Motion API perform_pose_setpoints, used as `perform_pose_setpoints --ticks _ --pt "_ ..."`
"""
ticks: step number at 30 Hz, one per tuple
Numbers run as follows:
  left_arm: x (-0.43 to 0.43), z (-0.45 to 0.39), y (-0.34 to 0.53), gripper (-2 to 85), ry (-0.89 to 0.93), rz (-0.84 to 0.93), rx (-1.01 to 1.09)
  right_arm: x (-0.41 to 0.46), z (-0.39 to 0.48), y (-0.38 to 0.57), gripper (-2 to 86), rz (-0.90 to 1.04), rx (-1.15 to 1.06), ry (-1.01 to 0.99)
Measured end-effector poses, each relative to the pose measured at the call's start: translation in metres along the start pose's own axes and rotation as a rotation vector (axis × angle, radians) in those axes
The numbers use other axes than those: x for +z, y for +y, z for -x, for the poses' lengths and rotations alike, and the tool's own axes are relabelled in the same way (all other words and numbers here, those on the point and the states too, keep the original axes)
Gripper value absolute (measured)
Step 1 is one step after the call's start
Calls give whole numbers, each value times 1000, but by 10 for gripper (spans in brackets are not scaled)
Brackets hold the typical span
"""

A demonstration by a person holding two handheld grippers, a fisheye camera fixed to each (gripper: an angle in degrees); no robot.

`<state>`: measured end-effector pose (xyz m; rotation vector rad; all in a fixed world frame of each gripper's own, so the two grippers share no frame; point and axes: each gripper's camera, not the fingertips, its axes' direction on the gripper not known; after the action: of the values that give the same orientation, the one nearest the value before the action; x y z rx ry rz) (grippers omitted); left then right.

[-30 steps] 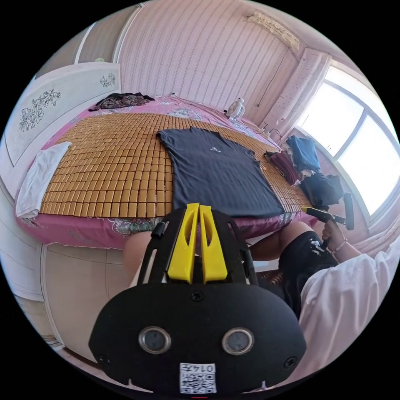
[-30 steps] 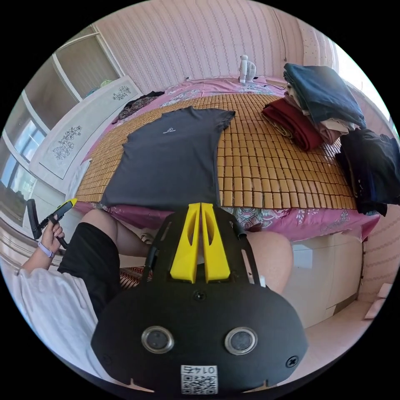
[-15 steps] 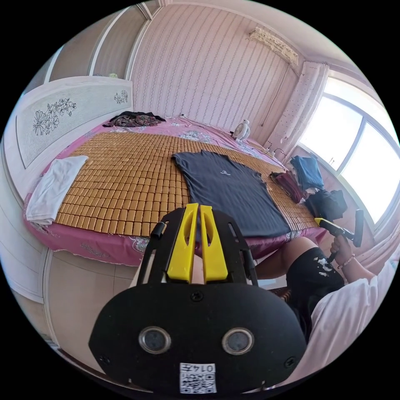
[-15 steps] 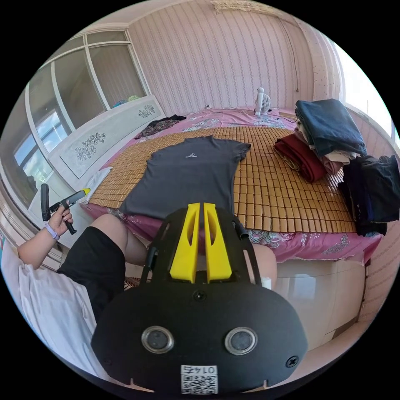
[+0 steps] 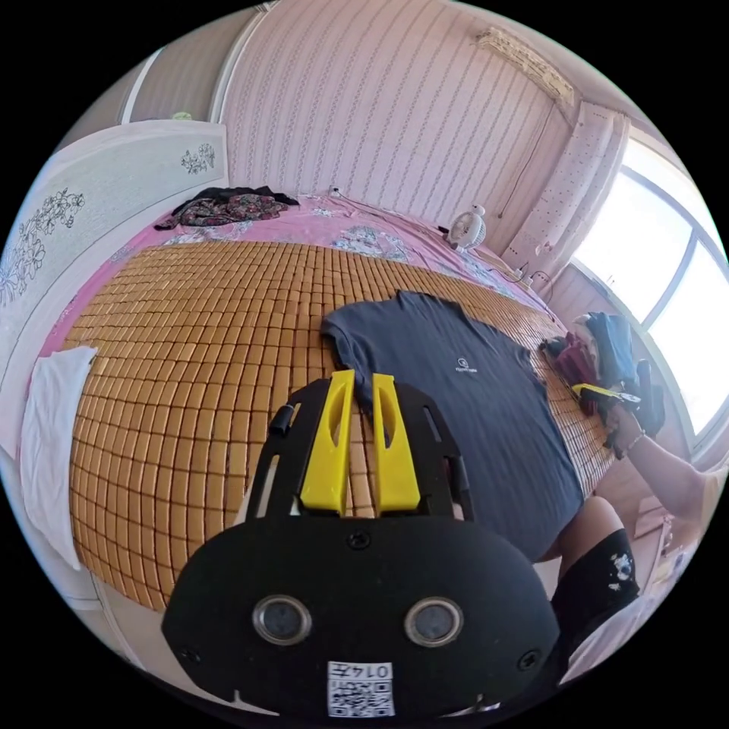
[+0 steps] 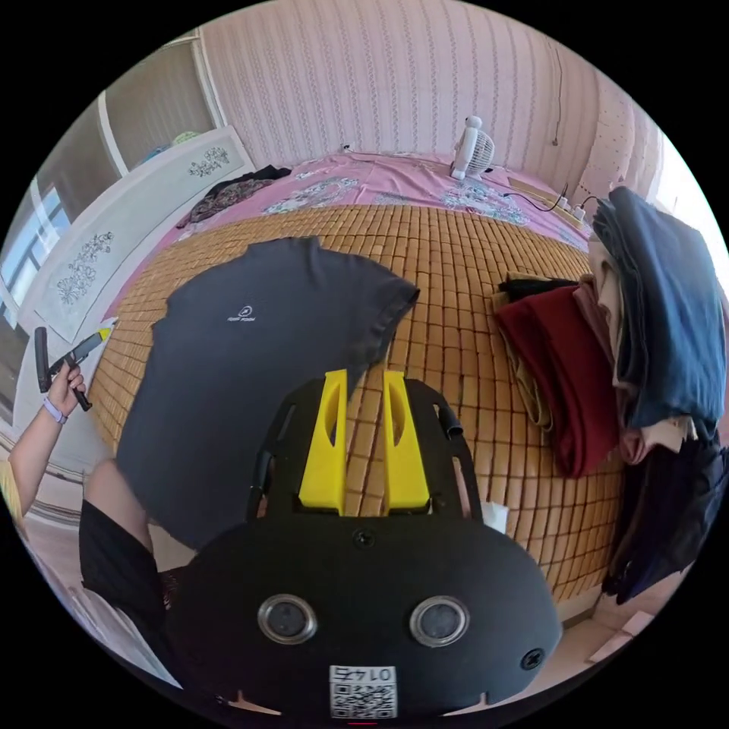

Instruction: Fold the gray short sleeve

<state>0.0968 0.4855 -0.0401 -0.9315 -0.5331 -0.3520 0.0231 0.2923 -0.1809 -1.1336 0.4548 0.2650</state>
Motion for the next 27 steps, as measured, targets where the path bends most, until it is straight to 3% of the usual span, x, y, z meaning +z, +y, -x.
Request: perform_pose_setpoints --ticks 7,12,16,18,24,27 --pt "123 17 -77 61 -51 100 -68 106 -37 -103 78 18 123 17" --pt "180 2 -82 61 -249 220 27 161 -25 -111 54 122 53 79" --pt "187 -11 -78 53 -356 197 119 169 -21 -107 24 142 16 220" --pt "190 -9 -76 45 -365 198 111 174 -23 -100 27 127 26 196" --pt "152 1 -64 44 -301 111 30 132 -12 -65 49 36 91 195" --pt "103 -2 -34 42 -200 51 48 79 30 -6 53 -73 -34 276"
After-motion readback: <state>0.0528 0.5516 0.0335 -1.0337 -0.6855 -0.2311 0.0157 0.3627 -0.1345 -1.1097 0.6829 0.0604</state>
